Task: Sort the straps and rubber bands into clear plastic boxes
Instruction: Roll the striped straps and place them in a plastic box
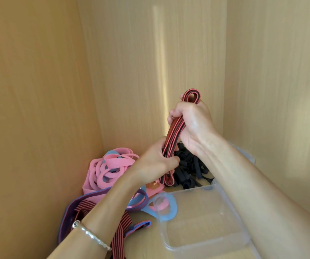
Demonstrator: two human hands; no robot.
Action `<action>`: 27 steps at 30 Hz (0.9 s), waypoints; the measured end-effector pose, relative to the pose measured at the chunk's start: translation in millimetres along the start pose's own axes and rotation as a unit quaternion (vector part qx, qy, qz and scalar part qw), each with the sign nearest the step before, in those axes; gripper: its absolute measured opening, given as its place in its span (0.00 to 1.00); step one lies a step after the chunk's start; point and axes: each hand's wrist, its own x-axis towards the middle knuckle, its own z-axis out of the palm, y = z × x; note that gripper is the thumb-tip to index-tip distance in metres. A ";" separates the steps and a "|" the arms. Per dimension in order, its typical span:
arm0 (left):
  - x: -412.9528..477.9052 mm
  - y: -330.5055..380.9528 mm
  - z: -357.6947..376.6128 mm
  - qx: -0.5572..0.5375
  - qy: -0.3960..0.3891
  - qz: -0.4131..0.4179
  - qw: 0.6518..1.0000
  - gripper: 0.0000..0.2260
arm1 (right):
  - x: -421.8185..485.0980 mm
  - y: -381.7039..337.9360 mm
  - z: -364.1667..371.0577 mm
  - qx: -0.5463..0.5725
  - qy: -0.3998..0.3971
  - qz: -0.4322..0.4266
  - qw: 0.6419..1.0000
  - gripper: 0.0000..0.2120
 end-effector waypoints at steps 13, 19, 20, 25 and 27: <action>1.2 -1.8 -20.9 -0.191 0.142 -0.035 0.971 0.10 | 9.1 12.8 -11.4 -0.063 -0.049 -0.021 0.997 0.13; 4.5 -5.9 -27.9 -0.220 0.183 -0.057 0.956 0.12 | 10.5 9.7 -19.1 -0.274 -0.100 -0.088 0.953 0.09; 5.0 -5.6 -29.8 -0.224 0.190 -0.063 0.954 0.12 | 10.5 10.0 -20.4 -0.297 -0.108 -0.092 0.944 0.08; 5.2 -0.8 -42.1 -0.327 0.187 -0.101 0.921 0.11 | 8.7 19.3 -18.2 -0.328 -0.135 -0.082 0.931 0.08; 4.9 1.3 -47.3 -0.358 0.181 -0.096 0.911 0.10 | 8.2 22.9 -16.7 -0.327 -0.143 -0.063 0.932 0.08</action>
